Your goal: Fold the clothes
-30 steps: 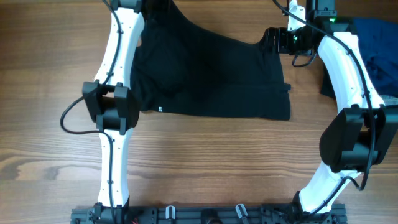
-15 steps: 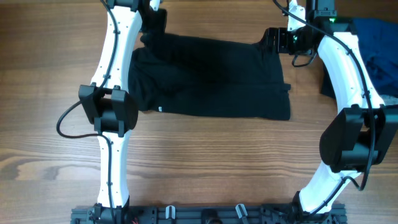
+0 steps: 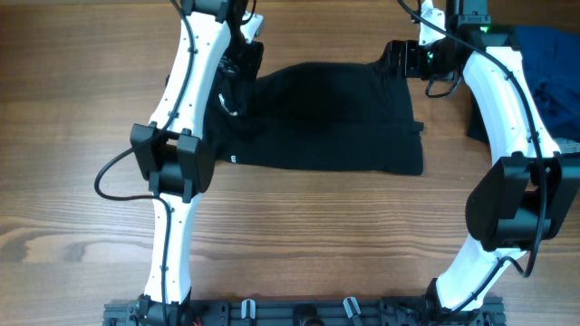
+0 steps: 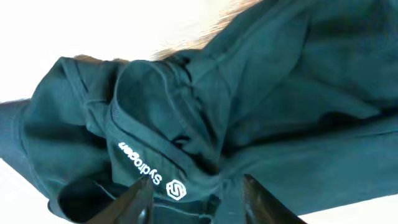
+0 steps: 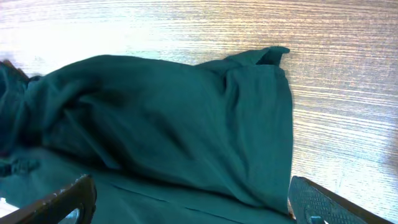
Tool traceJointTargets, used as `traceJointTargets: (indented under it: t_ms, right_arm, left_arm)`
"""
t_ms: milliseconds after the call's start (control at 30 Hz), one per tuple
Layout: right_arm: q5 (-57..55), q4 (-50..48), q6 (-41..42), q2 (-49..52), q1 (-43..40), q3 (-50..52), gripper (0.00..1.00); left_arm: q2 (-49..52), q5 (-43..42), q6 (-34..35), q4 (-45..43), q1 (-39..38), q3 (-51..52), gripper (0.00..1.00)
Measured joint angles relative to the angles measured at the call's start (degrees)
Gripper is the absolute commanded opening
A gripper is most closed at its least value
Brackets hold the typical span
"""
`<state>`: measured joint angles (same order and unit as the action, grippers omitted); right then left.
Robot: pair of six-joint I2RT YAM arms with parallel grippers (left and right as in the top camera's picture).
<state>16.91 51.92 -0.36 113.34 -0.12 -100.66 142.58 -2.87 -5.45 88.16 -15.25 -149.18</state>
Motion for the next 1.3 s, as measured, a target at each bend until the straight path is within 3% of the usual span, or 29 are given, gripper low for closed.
traceJointTargets:
  t_ms: [400,700,1300]
  right_arm:
    - [0.0,0.2,0.0,0.0,0.0,0.0,1.00]
    - [0.0,0.2,0.0,0.0,0.0,0.0,1.00]
    - [0.0,0.2,0.0,0.0,0.0,0.0,1.00]
  left_arm:
    - [0.0,0.0,1.9,-2.3,3.3,0.0,0.39]
    - [2.7,0.0,2.1,-4.0,5.0,0.0,0.32]
    - [8.6,1.6,2.2,-9.0,5.1,0.0,0.37]
